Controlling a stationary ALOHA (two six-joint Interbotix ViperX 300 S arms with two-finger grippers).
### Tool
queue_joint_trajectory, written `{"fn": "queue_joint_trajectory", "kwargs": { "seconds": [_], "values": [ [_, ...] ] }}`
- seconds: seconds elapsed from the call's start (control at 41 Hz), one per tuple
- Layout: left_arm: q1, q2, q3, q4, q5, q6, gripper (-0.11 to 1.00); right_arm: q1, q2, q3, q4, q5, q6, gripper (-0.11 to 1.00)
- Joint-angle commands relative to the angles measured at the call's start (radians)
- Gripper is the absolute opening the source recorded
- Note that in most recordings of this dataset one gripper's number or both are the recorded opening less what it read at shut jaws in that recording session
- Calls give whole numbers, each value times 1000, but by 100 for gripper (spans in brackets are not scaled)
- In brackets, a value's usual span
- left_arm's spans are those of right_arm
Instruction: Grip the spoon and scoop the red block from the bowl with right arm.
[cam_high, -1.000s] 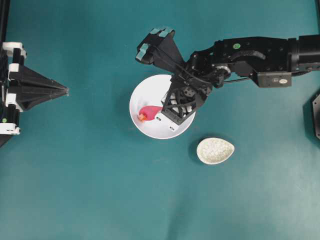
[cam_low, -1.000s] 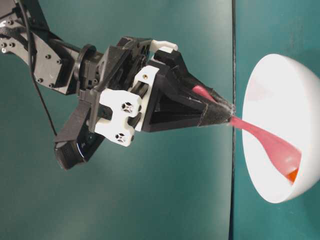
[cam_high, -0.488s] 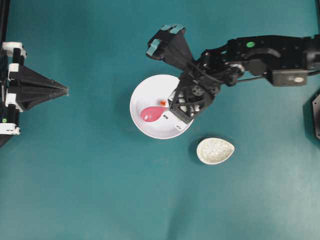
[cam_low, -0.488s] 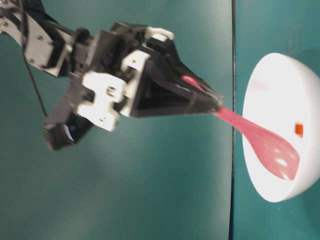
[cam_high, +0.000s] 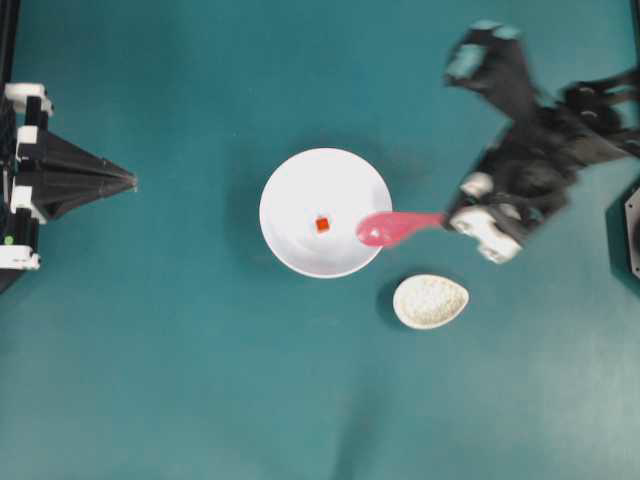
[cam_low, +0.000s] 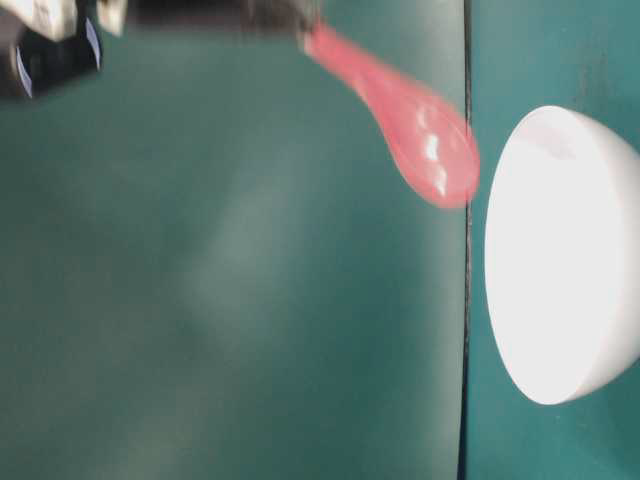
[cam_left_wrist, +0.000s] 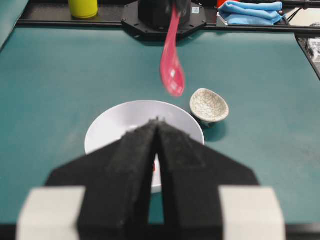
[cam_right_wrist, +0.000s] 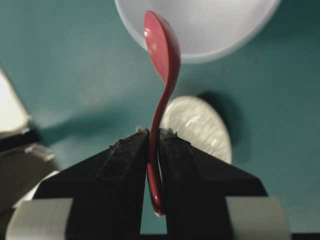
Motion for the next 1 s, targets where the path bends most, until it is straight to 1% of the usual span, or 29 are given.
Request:
{"fn": "queue_joint_trajectory", "kwargs": {
  "seconds": [0.0, 0.146, 0.244, 0.366, 0.464, 0.634, 0.854, 0.976],
  "values": [
    [-3, 8, -9, 3, -11, 0, 0, 28, -100, 72, 12, -32, 31, 13],
    [-2, 8, -11, 2, -11, 0, 0, 78, -179, 202, 12, -75, 112, 13],
    [-3, 6, -9, 3, -11, 0, 0, 117, -186, 262, 11, -115, 137, 13],
    [-3, 6, -11, 3, -11, -2, 0, 155, -160, 308, 11, -183, 144, 13],
    [-3, 6, -11, 2, -11, -2, 0, 167, -123, 325, 11, -224, 144, 13],
    [-3, 8, -11, 2, -11, -3, 0, 167, -60, 333, 11, -268, 137, 13],
    [-3, 6, -11, 2, -11, -5, 0, 175, -23, 331, 8, -276, 123, 13],
    [-3, 6, -11, 3, -11, -5, 0, 196, -25, 333, 5, -272, 91, 14]
  ]
}}
